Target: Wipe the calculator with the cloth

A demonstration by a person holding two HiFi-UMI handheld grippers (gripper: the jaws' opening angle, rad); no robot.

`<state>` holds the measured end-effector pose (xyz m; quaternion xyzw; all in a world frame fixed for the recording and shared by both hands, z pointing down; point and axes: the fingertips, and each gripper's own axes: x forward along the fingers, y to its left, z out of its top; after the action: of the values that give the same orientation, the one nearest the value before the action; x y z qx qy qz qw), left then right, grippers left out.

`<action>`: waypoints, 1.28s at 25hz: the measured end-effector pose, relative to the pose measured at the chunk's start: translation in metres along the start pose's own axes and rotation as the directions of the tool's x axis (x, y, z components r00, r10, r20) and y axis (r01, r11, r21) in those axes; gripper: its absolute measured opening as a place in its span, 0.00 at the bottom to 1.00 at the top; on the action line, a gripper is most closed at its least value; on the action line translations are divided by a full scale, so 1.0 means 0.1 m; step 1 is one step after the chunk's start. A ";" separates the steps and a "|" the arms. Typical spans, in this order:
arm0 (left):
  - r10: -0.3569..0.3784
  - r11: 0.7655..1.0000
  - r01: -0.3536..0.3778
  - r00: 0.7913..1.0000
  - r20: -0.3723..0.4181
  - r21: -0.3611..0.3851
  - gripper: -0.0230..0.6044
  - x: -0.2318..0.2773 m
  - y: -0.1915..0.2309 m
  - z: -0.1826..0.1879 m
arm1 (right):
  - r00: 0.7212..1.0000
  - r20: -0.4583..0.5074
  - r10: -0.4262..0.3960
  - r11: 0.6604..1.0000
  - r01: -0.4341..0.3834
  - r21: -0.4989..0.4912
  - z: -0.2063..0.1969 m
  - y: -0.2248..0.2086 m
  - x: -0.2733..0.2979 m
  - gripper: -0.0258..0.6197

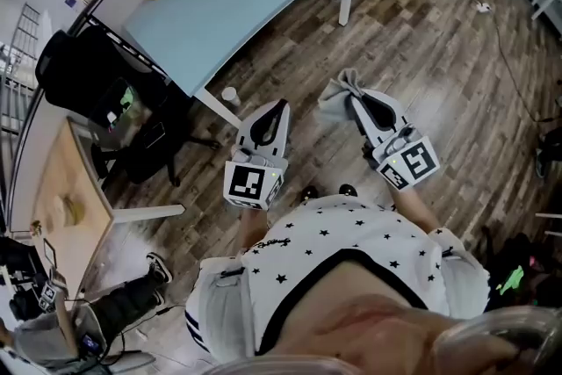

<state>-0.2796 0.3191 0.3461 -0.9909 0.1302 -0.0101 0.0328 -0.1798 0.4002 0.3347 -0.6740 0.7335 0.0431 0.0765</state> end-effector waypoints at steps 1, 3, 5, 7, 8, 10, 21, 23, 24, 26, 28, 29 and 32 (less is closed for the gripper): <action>-0.005 1.000 0.005 1.000 0.000 -0.002 0.08 0.02 0.02 -0.01 | 1.000 -0.006 0.003 1.000 -0.003 -0.001 0.00 0.01 0.01 0.08; -0.020 1.000 0.020 1.000 0.004 -0.008 0.08 0.09 0.03 -0.01 | 1.000 -0.015 -0.005 1.000 0.005 0.002 -0.01 0.00 0.02 0.09; -0.045 0.999 0.045 0.999 0.006 -0.001 0.08 0.16 -0.01 -0.02 | 1.000 -0.021 -0.017 1.000 0.017 0.008 -0.03 -0.03 0.01 0.09; -0.073 0.997 0.073 0.997 0.002 0.019 0.08 0.22 -0.04 -0.03 | 0.999 -0.034 -0.019 1.000 0.019 0.000 -0.04 -0.04 0.00 0.09; -0.083 0.996 0.083 0.997 -0.001 0.030 0.08 0.24 -0.05 -0.02 | 0.999 -0.048 -0.017 1.000 0.017 -0.006 -0.06 -0.04 0.02 0.09; -0.095 0.994 0.095 0.995 -0.001 0.047 0.08 0.28 -0.03 -0.01 | 0.997 -0.070 -0.020 1.000 0.019 -0.011 -0.09 -0.05 0.06 0.09; -0.106 0.994 0.106 0.994 -0.001 0.024 0.08 0.21 0.34 -0.10 | 0.998 -0.035 -0.044 0.998 0.045 0.031 -0.15 0.04 0.45 0.09; -0.097 0.995 0.097 0.995 -0.007 0.019 0.08 0.19 0.41 -0.14 | 0.999 -0.040 -0.031 0.999 0.032 0.037 -0.18 0.09 0.52 0.09; -0.089 0.996 0.089 0.996 -0.010 0.019 0.08 0.18 0.44 -0.16 | 0.999 -0.044 -0.025 0.999 0.027 0.040 -0.20 0.10 0.56 0.09; -0.064 0.998 0.064 0.998 -0.013 0.017 0.08 0.19 0.53 -0.19 | 0.998 -0.059 -0.021 0.999 0.023 0.046 -0.25 0.10 0.62 0.09; -0.039 0.999 0.039 0.999 -0.018 0.013 0.08 0.19 0.63 -0.23 | 0.997 -0.074 -0.021 0.998 0.025 0.060 -0.30 0.04 0.67 0.09; -0.027 1.000 0.027 0.999 -0.024 0.009 0.08 0.20 0.67 -0.25 | 0.997 -0.078 -0.021 0.997 0.026 0.070 -0.33 0.00 0.71 0.09; 0.021 1.000 -0.021 0.998 -0.051 0.004 0.08 0.27 0.82 -0.32 | 0.997 -0.078 -0.006 0.995 0.014 0.099 -0.39 -0.16 0.84 0.09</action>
<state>-0.2752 0.2313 0.3724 -0.9888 0.1416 -0.0351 0.0315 -0.1725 0.3099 0.3598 -0.6740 0.7339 -0.0200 0.0817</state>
